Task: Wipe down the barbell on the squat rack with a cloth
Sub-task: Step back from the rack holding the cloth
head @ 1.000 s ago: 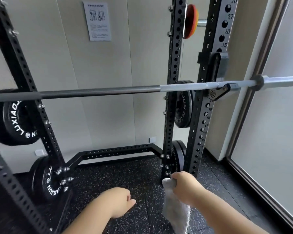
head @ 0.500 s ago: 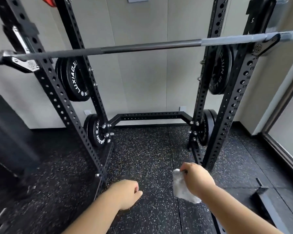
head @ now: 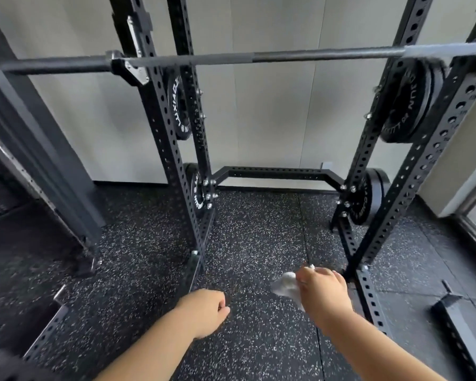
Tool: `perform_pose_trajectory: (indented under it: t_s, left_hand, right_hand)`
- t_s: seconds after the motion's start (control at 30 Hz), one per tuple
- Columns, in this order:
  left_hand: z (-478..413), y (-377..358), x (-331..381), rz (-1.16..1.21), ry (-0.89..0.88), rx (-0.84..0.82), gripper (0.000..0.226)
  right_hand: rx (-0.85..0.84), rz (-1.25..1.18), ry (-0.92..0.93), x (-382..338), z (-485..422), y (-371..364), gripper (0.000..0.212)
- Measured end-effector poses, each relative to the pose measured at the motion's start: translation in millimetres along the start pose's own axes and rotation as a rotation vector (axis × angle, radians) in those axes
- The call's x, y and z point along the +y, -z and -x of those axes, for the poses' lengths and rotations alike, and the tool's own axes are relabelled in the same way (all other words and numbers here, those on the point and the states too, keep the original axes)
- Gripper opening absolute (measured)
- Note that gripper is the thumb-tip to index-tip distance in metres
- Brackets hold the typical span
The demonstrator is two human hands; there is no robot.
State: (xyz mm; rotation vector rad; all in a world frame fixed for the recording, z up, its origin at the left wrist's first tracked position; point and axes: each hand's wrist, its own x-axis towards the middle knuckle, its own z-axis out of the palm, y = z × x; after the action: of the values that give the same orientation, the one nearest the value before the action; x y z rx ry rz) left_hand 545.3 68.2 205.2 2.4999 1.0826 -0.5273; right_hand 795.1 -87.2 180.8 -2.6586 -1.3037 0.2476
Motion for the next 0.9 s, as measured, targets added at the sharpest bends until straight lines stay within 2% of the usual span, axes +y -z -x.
perform_pose_trajectory:
  t_s: [0.1, 0.23, 0.43, 0.63, 0.8, 0.9]
  left_hand:
    - [34.7, -26.0, -37.6, 0.027, 0.011, -0.037, 0.029]
    - [81.4, -56.6, -75.2, 0.085, 0.055, -0.075, 0.030]
    - [148.3, -96.3, -114.7, 0.238, 0.188, -0.086, 0.029]
    - [228.5, -154.8, -154.4, 0.345, 0.422, -0.030, 0.028]
    - [297.3, -208.8, -164.2, 0.398, 0.575, -0.061, 0.028]
    - [330.3, -235.7, -168.1, 0.434, 0.629, -0.065, 0.028]
  right_hand:
    - [-0.059, 0.006, 0.032, -40.8, 30.4, -17.1, 0.015]
    - [-0.162, 0.068, 0.083, -92.0, 73.1, -30.4, 0.029]
    - [-0.300, 0.098, 0.298, -146.3, 131.1, -58.2, 0.031]
    - [-0.340, 0.094, 0.570, -185.4, 171.8, -85.7, 0.036]
    - [-0.491, -0.024, 0.582, -212.8, 204.5, -129.4, 0.033]
    - [-0.502, -0.029, 0.658, -236.3, 230.0, -142.0, 0.032]
